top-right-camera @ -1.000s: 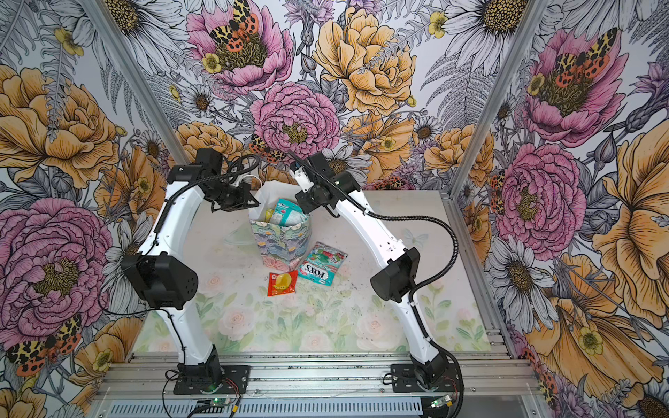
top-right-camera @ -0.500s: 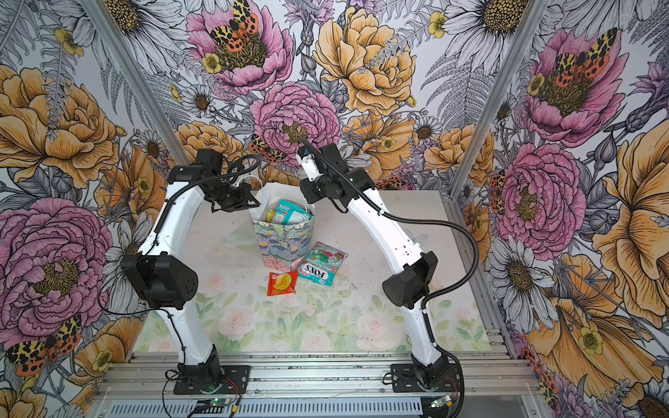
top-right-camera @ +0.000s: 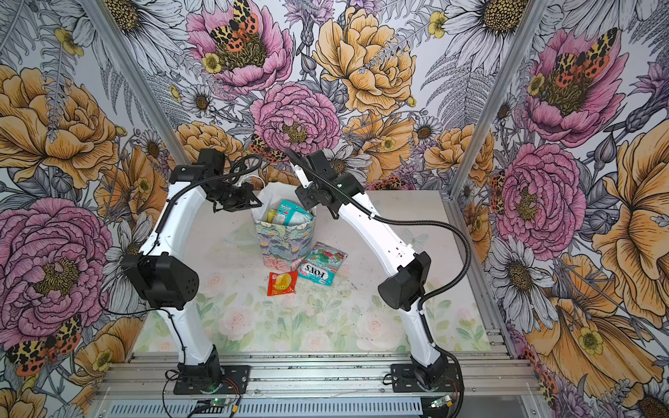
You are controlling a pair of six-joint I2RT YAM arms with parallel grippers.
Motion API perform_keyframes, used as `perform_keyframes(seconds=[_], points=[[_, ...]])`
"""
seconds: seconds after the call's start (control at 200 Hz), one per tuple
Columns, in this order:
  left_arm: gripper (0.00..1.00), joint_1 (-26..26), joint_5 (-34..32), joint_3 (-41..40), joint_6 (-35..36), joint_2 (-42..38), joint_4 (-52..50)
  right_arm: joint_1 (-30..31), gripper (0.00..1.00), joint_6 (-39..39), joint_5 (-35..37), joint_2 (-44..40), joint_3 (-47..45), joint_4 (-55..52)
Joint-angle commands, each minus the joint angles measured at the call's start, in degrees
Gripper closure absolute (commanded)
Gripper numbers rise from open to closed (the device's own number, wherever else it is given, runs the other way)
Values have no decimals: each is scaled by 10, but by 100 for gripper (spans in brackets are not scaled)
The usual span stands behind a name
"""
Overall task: Place the snacks into the paper bag
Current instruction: Pull the paper bag from the center of the table.
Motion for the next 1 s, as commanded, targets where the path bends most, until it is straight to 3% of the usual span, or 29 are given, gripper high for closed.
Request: perform_keyframes(seconds=[0.0,0.43,0.811,0.906,0.996], points=[[100,-10,30,22,-6,0,17,-1,64,-30,26,22,13,-21],[100,-20,31,25,-10,-6,17,1,64,-54,30,33,6,-57],[100,-23,32,23,-14,-10,17,2,70,-59,32,60,13,-56],[100,-26,32,23,-15,-10,16,3,74,-58,28,65,18,-56],[100,-24,31,24,-15,-9,17,3,86,-55,26,67,23,-56]])
